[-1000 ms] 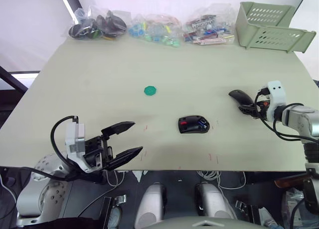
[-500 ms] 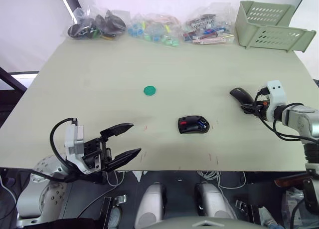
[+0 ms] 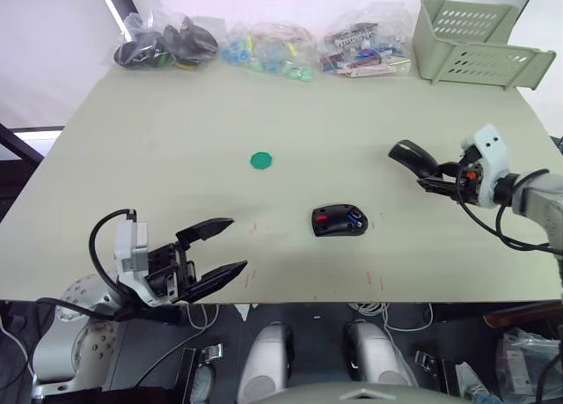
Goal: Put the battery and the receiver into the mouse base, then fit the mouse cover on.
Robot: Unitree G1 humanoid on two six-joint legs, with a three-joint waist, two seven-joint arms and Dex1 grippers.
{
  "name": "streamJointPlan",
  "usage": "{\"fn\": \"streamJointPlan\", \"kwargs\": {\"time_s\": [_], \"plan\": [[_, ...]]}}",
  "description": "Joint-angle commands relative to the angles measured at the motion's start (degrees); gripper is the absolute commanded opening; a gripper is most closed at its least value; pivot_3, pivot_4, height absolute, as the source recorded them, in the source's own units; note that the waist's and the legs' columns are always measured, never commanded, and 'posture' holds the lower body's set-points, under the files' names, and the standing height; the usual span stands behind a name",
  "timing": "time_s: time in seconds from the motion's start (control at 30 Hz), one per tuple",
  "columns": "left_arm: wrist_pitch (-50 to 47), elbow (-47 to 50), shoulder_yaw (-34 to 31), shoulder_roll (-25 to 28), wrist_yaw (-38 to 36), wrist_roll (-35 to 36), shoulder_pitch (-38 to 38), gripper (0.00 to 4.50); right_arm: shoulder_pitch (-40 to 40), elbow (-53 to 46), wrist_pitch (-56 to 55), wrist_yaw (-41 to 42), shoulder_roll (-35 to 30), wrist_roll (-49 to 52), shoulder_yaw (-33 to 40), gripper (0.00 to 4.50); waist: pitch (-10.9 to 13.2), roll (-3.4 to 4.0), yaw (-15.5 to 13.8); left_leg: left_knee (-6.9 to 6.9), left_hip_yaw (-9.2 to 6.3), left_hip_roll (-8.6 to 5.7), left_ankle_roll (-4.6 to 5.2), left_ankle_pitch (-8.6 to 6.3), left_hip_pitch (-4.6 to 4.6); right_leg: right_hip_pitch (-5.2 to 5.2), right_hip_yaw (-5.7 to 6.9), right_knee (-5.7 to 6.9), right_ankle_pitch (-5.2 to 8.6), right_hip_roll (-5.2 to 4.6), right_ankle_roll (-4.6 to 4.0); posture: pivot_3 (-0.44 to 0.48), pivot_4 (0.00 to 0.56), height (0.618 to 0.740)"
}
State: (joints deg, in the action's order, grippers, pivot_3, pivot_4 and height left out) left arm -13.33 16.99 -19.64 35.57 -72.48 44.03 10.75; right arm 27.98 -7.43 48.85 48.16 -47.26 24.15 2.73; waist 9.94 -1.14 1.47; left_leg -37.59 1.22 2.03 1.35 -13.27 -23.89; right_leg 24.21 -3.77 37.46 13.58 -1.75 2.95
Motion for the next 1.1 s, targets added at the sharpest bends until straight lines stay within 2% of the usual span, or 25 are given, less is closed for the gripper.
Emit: {"fn": "streamJointPlan", "kwargs": {"time_s": [0.03,0.17,0.3,0.43,0.73,1.1], "plan": [[0.3,-0.6,-0.8,0.7,-1.1,1.2,-0.4,4.50,3.9,-11.5,-0.6,8.7,-3.9,2.1,-6.5,2.78,0.0,-0.01,0.3,0.04,-0.01,0.05,0.00,0.00,0.01,0.00,0.02,-0.03,0.02,0.05,0.03,0.000,0.150,0.740],[0.0,-2.1,-0.7,1.1,-2.6,1.2,-1.0,4.50,8.8,-14.1,-1.0,14.0,-4.5,0.9,-14.3,2.78,0.0,-0.04,0.8,0.08,-0.01,0.11,0.00,0.00,0.05,0.04,0.02,-0.02,0.12,0.10,0.19,0.000,0.150,0.740],[0.2,-4.1,-0.7,1.8,-3.9,0.6,-2.1,4.50,15.0,-10.2,-4.6,20.4,-2.7,-2.9,-23.1,2.78,0.1,-0.11,0.7,0.09,-0.02,0.10,-0.01,0.00,0.01,0.07,0.00,-0.08,0.00,0.02,-0.02,0.000,0.150,0.740],[-0.2,-3.7,-0.6,2.0,-3.7,0.8,-2.2,4.50,17.7,-3.4,-10.5,23.7,-1.6,-8.9,-29.2,2.78,0.1,-0.15,0.8,0.11,-0.02,0.08,-0.01,0.00,-0.01,0.14,-0.06,-0.09,-0.02,-0.01,-0.03,0.000,0.150,0.740],[-0.1,-1.6,-1.2,1.6,-2.6,0.9,-0.2,4.50,22.8,8.0,-18.3,29.1,3.9,-15.2,-34.4,2.78,0.1,-0.18,0.9,0.16,0.03,0.08,-0.02,0.00,-0.07,0.27,-0.08,0.05,-0.04,0.03,-0.05,0.000,0.150,0.740],[0.0,1.8,-1.7,0.7,-0.3,1.4,3.2,4.50,26.4,12.9,-17.1,31.2,9.2,-19.8,-35.2,2.78,0.1,-0.18,0.8,0.15,0.02,0.09,-0.03,0.01,-0.05,0.29,-0.08,0.16,-0.05,0.01,-0.07,0.000,0.150,0.740]]}}
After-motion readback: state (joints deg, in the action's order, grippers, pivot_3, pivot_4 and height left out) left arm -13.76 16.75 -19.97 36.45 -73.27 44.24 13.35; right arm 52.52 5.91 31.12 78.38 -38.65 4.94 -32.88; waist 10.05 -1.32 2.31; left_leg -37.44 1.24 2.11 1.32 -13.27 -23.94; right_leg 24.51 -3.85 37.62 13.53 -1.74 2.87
